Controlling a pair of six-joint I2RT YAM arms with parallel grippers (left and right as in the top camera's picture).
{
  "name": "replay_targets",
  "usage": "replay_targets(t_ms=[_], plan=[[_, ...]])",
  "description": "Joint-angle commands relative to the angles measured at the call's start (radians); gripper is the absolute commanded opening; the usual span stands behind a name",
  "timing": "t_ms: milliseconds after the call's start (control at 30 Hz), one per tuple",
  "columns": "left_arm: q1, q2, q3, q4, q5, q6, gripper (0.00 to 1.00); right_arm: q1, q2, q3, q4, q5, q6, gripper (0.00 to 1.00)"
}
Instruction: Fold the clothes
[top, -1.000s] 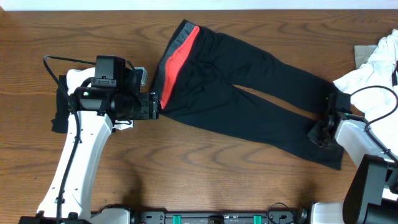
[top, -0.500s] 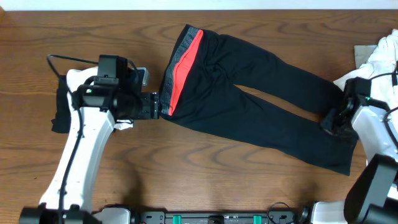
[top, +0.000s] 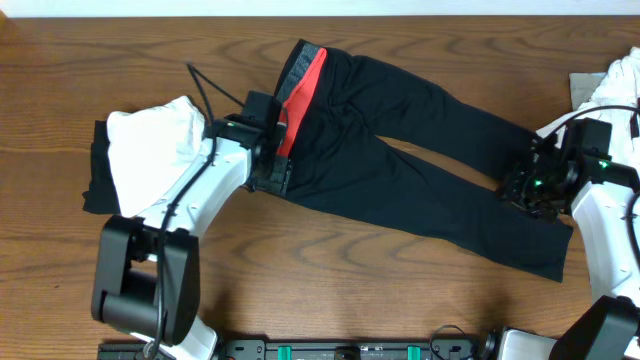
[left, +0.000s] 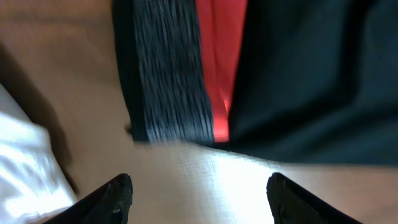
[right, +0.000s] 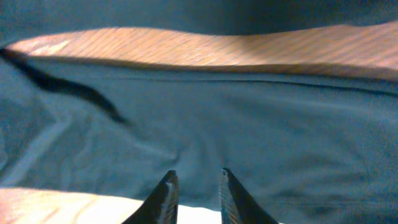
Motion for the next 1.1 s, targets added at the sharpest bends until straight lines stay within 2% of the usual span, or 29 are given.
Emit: replay_targets(t_ms=[0,367,533,600,667,733,767,967,1067], plan=[[-0.016,0.025,-0.002,0.039,-0.109,0.038,0.72,0.039,-0.006,-0.028,0.003,-0.046,-0.034,0.27],[-0.019,0.109,-0.002,0.107,-0.143,0.133,0.71,0.116,-0.006,-0.152,0.092,-0.046,-0.006,0.29],[-0.023,0.141,-0.002,0.107,-0.14,0.15,0.55,0.116,-0.006,-0.158,0.1,-0.046,-0.002,0.29],[-0.022,0.143,-0.002,0.112,-0.14,0.15,0.45,0.116,-0.006,-0.158,0.1,-0.045,-0.002,0.29],[-0.022,0.142,-0.002,0.123,-0.145,0.15,0.32,0.116,-0.006,-0.158,0.101,-0.045,-0.002,0.29],[-0.022,0.142,-0.001,0.122,-0.171,0.148,0.13,0.116,-0.006,-0.158,0.101,-0.042,-0.002,0.29],[-0.022,0.14,0.0,0.116,-0.193,0.134,0.08,0.116,-0.006,-0.158,0.101,-0.042,-0.002,0.29],[-0.002,0.106,0.038,0.054,-0.267,0.005,0.06,0.116,-0.006,-0.158,0.105,-0.025,-0.003,0.29],[0.028,0.095,0.038,0.045,-0.267,-0.078,0.1,0.116,-0.006,-0.159,0.104,-0.011,-0.003,0.28]])
